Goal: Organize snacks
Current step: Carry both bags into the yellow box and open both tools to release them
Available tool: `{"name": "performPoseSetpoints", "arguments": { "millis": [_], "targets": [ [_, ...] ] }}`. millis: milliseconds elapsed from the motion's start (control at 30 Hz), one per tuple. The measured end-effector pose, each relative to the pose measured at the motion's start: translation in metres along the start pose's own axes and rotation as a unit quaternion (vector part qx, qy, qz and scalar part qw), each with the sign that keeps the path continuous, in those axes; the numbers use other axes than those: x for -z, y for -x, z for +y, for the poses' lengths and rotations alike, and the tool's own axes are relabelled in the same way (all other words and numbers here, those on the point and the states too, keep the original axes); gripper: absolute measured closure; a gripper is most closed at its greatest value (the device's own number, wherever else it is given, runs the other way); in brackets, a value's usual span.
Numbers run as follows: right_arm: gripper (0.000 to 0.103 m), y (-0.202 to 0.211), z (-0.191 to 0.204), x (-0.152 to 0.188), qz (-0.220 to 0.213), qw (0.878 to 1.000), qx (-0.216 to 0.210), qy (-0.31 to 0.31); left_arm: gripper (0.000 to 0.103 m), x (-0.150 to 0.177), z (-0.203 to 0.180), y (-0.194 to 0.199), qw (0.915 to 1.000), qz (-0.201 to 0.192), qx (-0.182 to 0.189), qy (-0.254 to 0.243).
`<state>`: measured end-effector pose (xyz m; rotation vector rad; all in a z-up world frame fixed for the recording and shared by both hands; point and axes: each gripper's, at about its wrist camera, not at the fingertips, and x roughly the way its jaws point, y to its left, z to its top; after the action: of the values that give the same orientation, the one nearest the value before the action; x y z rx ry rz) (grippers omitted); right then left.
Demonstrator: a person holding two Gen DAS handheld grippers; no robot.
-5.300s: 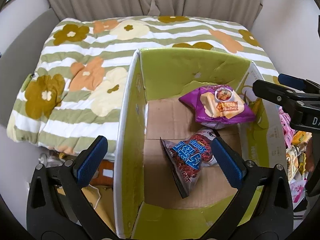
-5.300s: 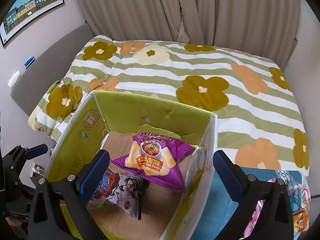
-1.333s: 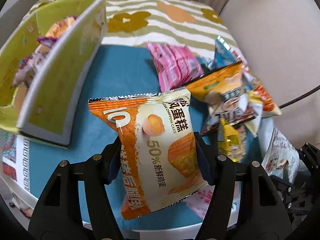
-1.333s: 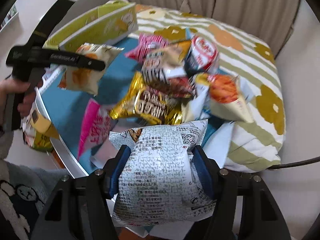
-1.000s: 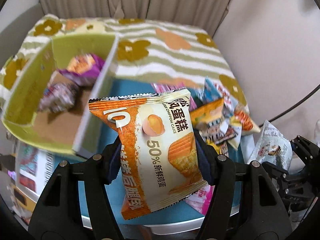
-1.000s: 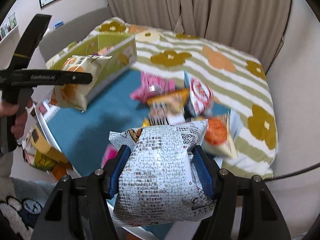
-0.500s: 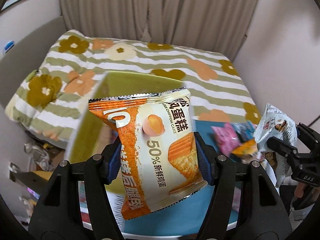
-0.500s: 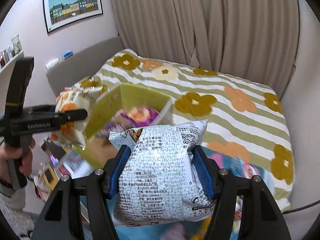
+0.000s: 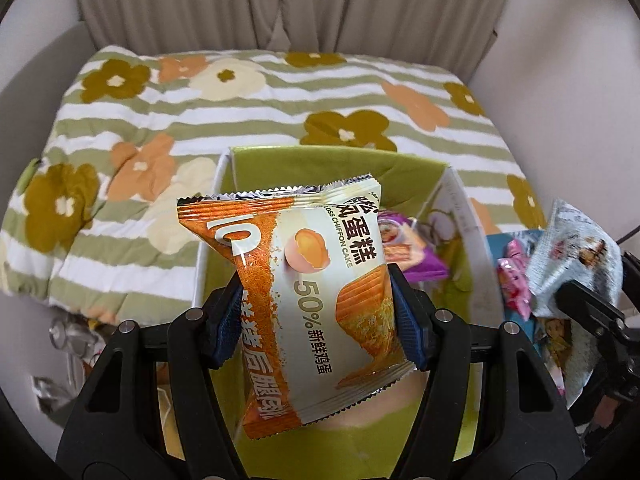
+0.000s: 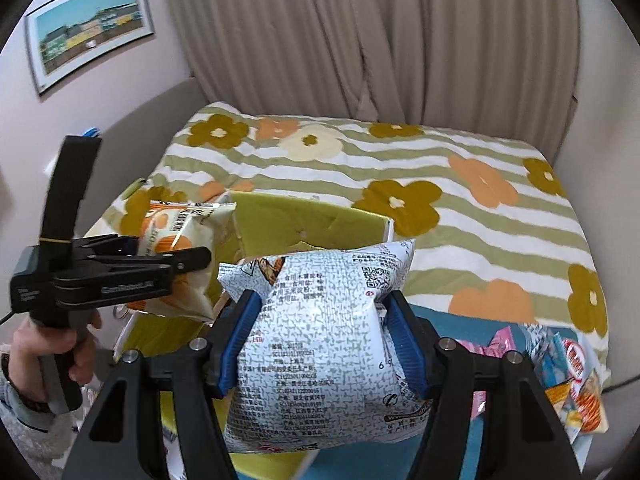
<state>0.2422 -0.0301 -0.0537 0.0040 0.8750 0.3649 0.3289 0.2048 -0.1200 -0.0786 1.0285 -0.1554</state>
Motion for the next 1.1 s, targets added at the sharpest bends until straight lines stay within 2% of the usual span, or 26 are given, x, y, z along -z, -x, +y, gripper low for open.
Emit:
{"name": "performPoseSetpoints", "arguments": {
  "millis": [100, 133, 167, 233, 500, 633, 933, 967, 1033, 1067, 1100],
  "targets": [
    [0.043, -0.013, 0.002, -0.001, 0.011, 1.000, 0.007, -0.019, 0.040, -0.004, 0.008, -0.018, 0.9999, 0.009, 0.008, 0.001],
    [0.043, -0.017, 0.004, -0.001, 0.013, 1.000, 0.009, -0.023, 0.034, -0.006, 0.011, -0.023, 0.9999, 0.011, 0.009, 0.002],
    [0.043, -0.020, 0.004, -0.001, 0.016, 0.999, 0.011, -0.026, 0.016, -0.006, 0.012, -0.026, 0.9999, 0.014, 0.008, 0.002],
    [0.043, -0.024, 0.006, 0.000, 0.020, 0.999, 0.015, -0.029, 0.000, -0.006, 0.015, -0.028, 0.9999, 0.011, -0.001, 0.001],
    [0.043, -0.030, 0.008, 0.000, 0.031, 0.999, 0.012, -0.037, 0.001, 0.027, 0.027, 0.005, 0.9999, -0.001, -0.004, 0.017],
    [0.043, -0.030, 0.008, -0.003, 0.031, 0.998, 0.003, -0.049, 0.001, 0.043, 0.027, 0.023, 0.9997, -0.006, -0.016, 0.015],
    [0.042, -0.045, 0.017, 0.001, 0.047, 0.997, 0.003, -0.058, 0.001, 0.057, 0.032, 0.032, 0.9992, -0.015, -0.035, 0.010],
    [0.039, -0.045, 0.018, 0.004, 0.047, 0.997, 0.001, -0.060, 0.001, 0.058, 0.033, 0.032, 0.9992, -0.015, -0.035, 0.011],
    [0.023, -0.047, 0.019, 0.008, 0.048, 0.996, -0.009, -0.068, 0.001, 0.061, 0.035, 0.031, 0.9992, -0.013, -0.035, 0.012],
    [0.006, -0.046, 0.019, 0.012, 0.045, 0.996, -0.018, -0.074, 0.001, 0.062, 0.035, 0.030, 0.9992, -0.012, -0.035, 0.011],
    [0.000, -0.045, 0.019, 0.014, 0.040, 0.996, -0.022, -0.076, 0.001, 0.065, 0.035, 0.029, 0.9992, -0.012, -0.036, 0.011]
  ]
}}
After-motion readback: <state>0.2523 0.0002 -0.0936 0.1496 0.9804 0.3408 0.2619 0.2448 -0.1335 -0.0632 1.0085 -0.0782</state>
